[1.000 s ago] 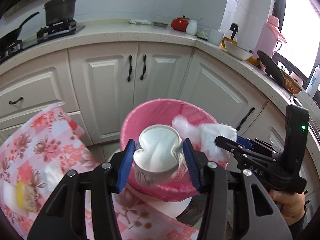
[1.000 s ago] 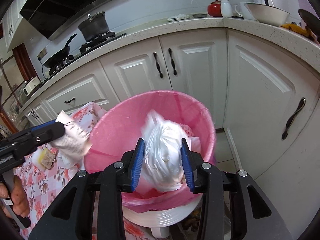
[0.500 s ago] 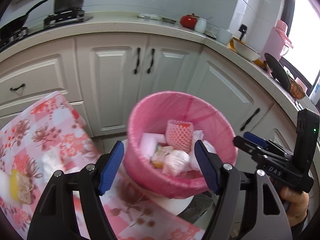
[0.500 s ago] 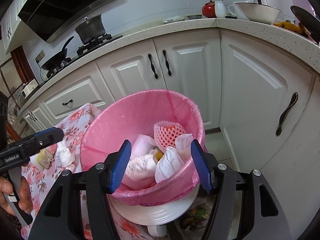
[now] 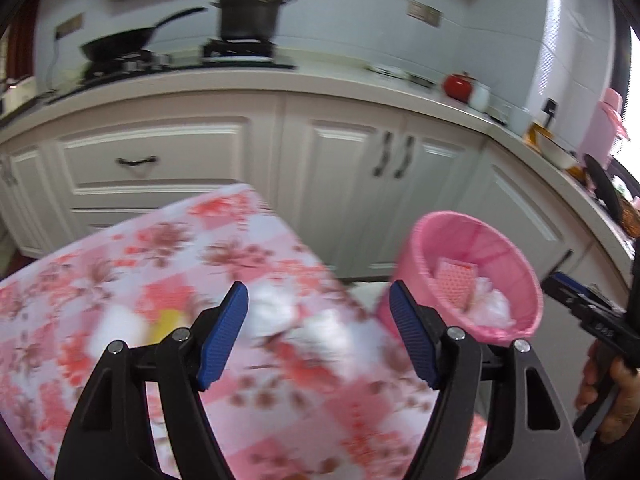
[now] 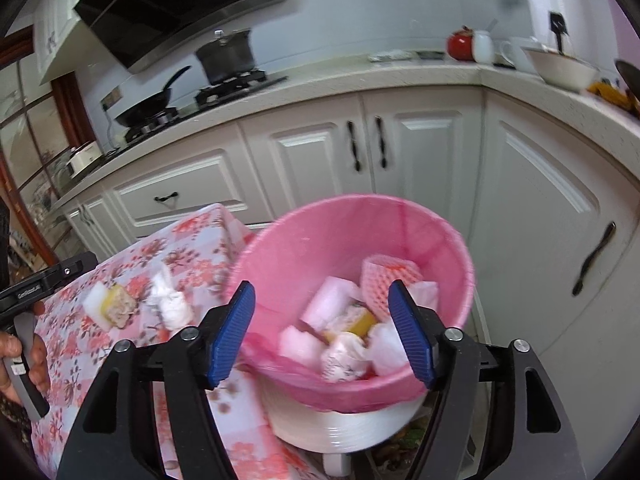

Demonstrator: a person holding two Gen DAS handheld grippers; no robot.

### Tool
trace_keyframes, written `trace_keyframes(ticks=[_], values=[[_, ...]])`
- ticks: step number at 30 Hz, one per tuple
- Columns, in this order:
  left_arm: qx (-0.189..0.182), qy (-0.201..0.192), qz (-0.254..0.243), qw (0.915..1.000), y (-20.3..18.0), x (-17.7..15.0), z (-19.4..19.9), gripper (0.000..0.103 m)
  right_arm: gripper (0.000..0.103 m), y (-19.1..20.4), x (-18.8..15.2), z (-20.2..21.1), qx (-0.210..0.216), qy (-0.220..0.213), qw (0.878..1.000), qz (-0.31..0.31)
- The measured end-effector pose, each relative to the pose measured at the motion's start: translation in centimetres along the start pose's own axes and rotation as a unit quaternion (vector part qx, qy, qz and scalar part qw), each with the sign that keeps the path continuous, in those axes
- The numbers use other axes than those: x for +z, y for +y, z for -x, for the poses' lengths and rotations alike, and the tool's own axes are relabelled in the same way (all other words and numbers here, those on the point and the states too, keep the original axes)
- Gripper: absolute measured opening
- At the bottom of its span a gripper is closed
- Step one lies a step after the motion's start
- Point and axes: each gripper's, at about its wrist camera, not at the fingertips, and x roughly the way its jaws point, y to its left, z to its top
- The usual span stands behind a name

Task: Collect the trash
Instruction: 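Move both tools back over the table toward the foam block and tissues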

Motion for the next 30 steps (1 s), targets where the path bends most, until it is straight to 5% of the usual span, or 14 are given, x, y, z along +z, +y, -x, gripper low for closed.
trace_keyframes(ticks=[15, 30], values=[[0.082, -0.015, 0.092, 0.9922, 12.5, -2.2, 4.0, 0.069, 0.072, 10.7, 0.3, -2.5, 0.069, 0.025, 0.994, 0.077], [0.069, 0.027, 0.138, 0.9876, 17.1, -5.1, 0.8, 0.061, 0.072, 18.6, 0.0, -9.2, 0.093, 0.080, 0.984, 0.130]])
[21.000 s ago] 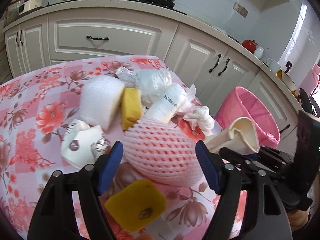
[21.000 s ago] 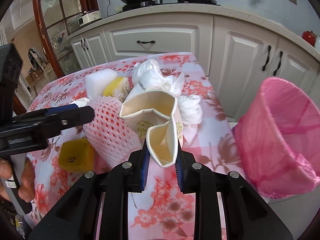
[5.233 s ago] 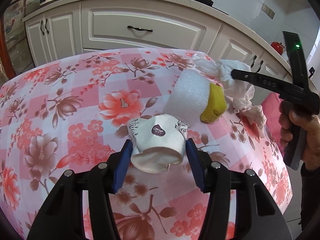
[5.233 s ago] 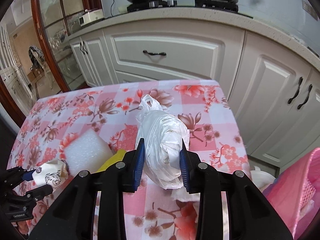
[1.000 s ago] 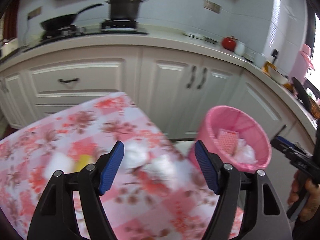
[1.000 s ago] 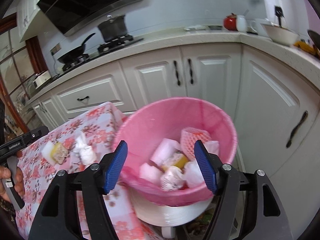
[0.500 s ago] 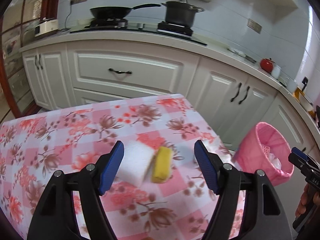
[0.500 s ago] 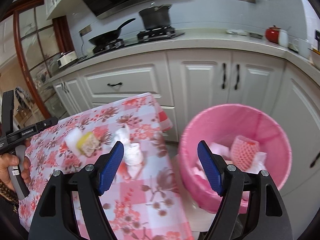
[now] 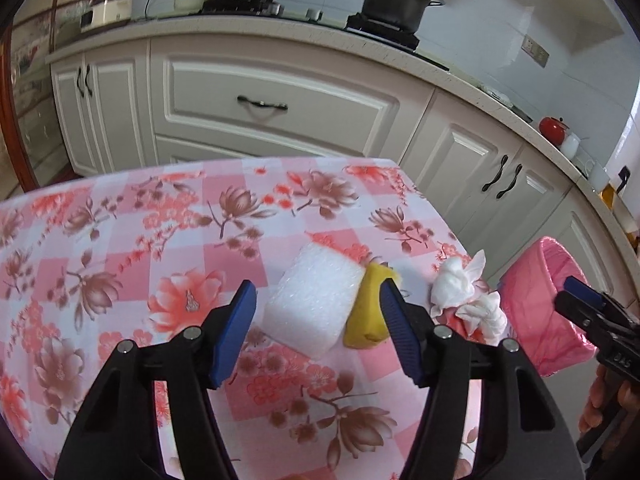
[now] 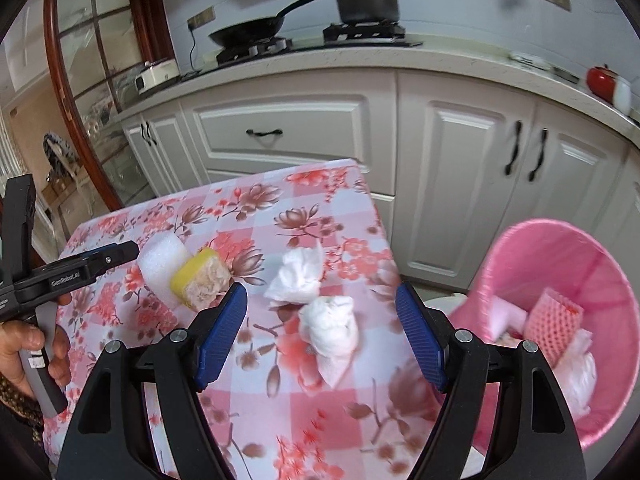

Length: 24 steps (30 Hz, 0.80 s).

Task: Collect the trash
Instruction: 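Move both tools back over the table toward the foam block and tissues, then grasp the white foam block with the left tool while the right tool grasps a crumpled tissue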

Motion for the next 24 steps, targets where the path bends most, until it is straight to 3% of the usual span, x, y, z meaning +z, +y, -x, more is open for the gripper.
trace_keyframes(ticks=[12, 14, 20, 24], values=[[-0.008, 0.031, 0.009, 0.9995, 1.1, -0.8, -2.6, 0.061, 0.072, 2.7, 1.8, -6.9, -0.002, 0.053, 0.998, 0.025], [-0.009, 0.035, 0.009, 0.9993, 1.2, -0.8, -2.9, 0.053, 0.072, 2.9, 1.6, -7.9, -0.004, 0.064, 0.998, 0.027], [-0.016, 0.038, 0.007, 0.9991, 1.2, -1.0, -3.2, 0.051, 0.072, 3.0, 1.4, -9.6, -0.011, 0.080, 0.996, 0.031], [-0.019, 0.038, 0.003, 0.9991, 1.1, -1.1, -3.2, 0.048, 0.066, 3.0, 1.4, -10.5, -0.013, 0.089, 0.995, 0.033]])
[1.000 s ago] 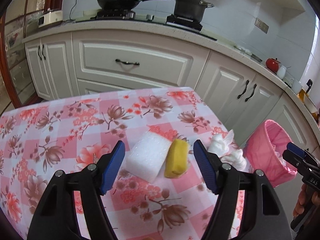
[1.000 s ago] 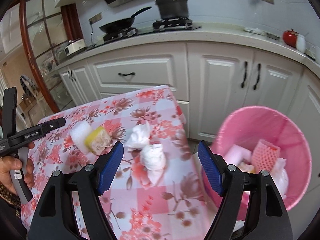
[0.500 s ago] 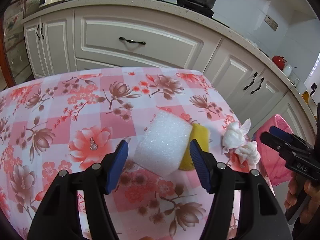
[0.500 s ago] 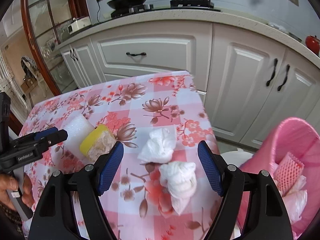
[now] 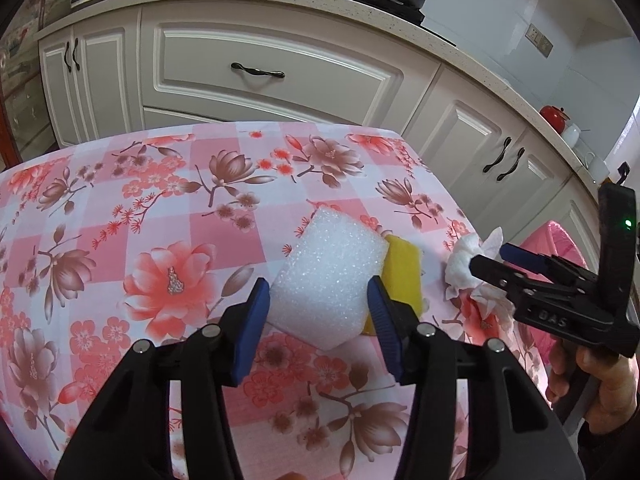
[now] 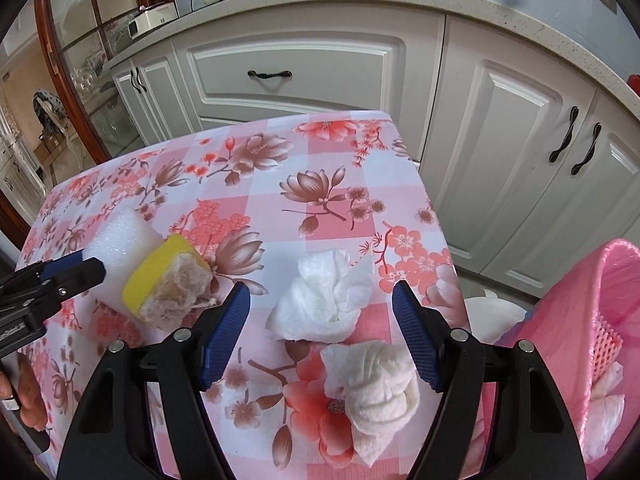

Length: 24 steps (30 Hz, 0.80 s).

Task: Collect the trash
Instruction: 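Grasp the white foam block with the left tool while the right tool grasps a crumpled tissue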

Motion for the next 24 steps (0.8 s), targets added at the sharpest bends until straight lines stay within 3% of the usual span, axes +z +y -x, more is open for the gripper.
trace_keyframes(ticks=[3, 10, 16, 24], values=[[-0.002, -0.002, 0.003, 1.0000, 0.1, -0.1, 0.1, 0.047, 0.058, 0.2, 0.1, -0.5, -0.003, 0.006, 1.000, 0.005], [-0.004, -0.006, 0.005, 1.0000, 0.1, -0.3, 0.6, 0.042, 0.026, 0.6, 0.1, -1.4, 0.009, 0.019, 1.000, 0.013], [0.002, -0.017, 0.011, 0.9998, 0.6, -0.1, 1.5, 0.030, 0.021, 1.0, 0.1, -0.5, 0.017, 0.006, 1.000, 0.020], [0.003, -0.018, 0.011, 0.9998, 0.9, -0.4, 1.8, 0.031, 0.020, 1.7, 0.2, 1.3, 0.029, -0.014, 0.999, 0.025]])
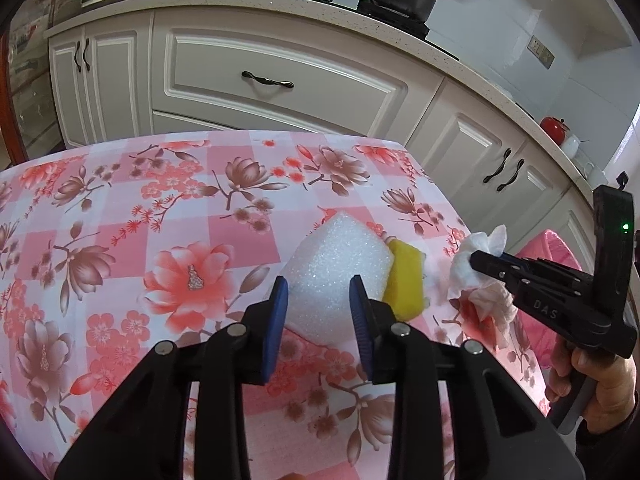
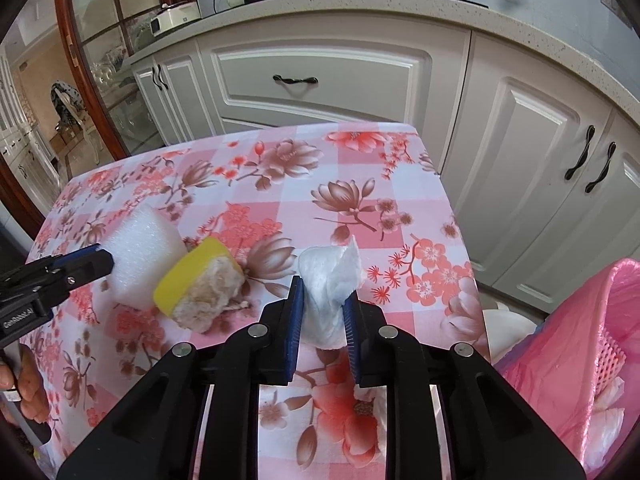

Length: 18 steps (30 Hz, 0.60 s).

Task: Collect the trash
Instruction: 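Grasp the white foam block with the left tool while the right tool grasps a crumpled tissue, then carry the foam block and tissue over the pink bin with both tools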

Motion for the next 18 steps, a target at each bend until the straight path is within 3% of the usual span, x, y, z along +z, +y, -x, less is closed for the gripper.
trace_keyframes(ticks=[2, 6, 7, 8, 9, 15, 18], values=[[0.000, -0.003, 0.002, 1.0000, 0.1, 0.1, 0.2, 0.044, 0.020, 0.1, 0.1, 0.3, 0.003, -0.004, 1.000, 0.000], [-0.003, -0.002, -0.001, 1.0000, -0.1, 0.1, 0.2, 0.047, 0.020, 0.2, 0.1, 1.1, 0.007, -0.012, 1.000, -0.001], [0.001, -0.001, -0.002, 1.0000, -0.1, 0.2, 0.0, 0.056, 0.020, 0.3, 0.1, 1.3, 0.008, -0.013, 1.000, 0.000], [0.009, 0.000, -0.006, 0.9999, -0.2, 0.2, -0.1, 0.074, 0.020, 0.3, 0.0, 1.6, 0.009, -0.015, 1.000, 0.000], [0.017, -0.001, -0.010, 0.9998, -0.2, 0.2, -0.2, 0.079, 0.020, 0.4, 0.0, 1.8, 0.009, -0.017, 1.000, 0.000], [0.046, 0.012, -0.060, 0.9971, -0.9, 0.2, -0.8, 0.078, 0.020, 0.0, -0.5, 3.3, 0.015, -0.030, 0.999, -0.008], [0.062, 0.022, -0.098, 0.9931, -1.3, 0.2, -1.4, 0.071, 0.020, -0.2, -1.0, 4.0, 0.017, -0.034, 0.999, -0.009]])
